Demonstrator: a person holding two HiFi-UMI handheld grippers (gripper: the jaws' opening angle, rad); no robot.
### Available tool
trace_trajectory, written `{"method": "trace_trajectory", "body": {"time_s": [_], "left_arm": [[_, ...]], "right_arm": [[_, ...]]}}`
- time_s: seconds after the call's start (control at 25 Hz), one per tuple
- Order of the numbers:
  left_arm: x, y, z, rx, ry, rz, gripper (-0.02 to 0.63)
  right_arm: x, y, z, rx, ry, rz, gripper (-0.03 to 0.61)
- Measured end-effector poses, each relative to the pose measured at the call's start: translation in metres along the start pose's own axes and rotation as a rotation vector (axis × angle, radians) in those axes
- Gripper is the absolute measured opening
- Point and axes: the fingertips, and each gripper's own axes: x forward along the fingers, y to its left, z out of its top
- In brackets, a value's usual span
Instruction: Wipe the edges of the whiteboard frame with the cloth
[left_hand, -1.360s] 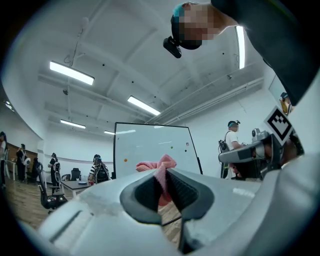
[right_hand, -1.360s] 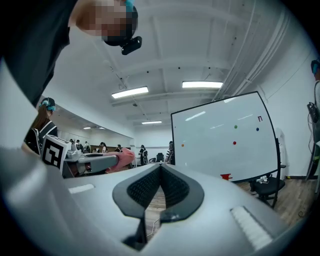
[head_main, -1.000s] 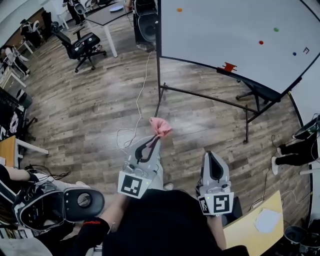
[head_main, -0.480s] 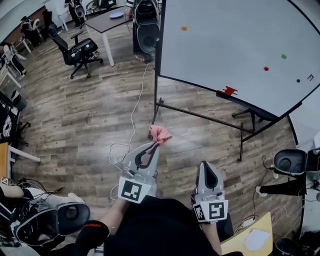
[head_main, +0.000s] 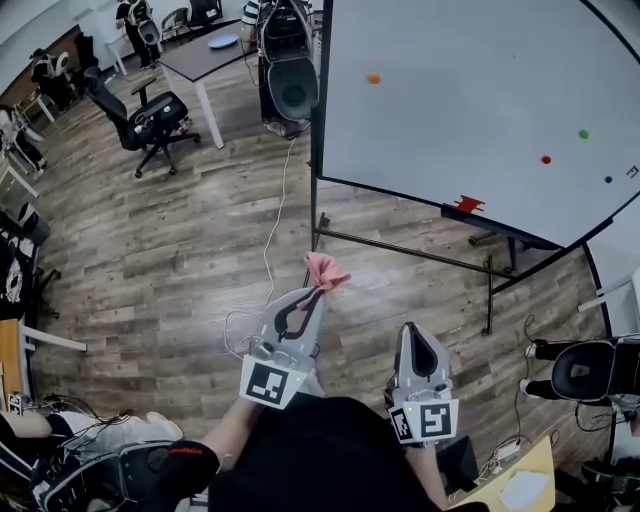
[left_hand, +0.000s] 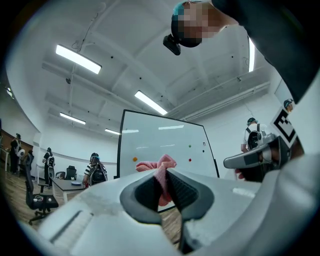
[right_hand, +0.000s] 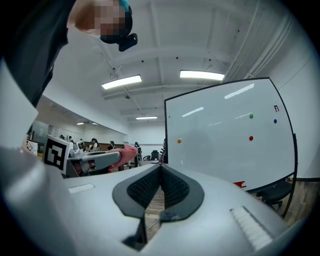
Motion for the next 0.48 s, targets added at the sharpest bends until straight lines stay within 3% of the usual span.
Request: {"method": "trace_trajectory", "body": {"time_s": [0.16,0.48], "left_arm": [[0.015,0.016,-0.009,0.011,-0.024,-0.021,0.017],[0.037,0.068,0.003,0.004,-0.032,-0.041,0.017]], "right_arm": [[0.024,-0.001,-0.012,-0.006,-0.019,-0.008,0.002],[0.08,0.019,0.004,-0.03,-0.01,0.008,0.002]]}}
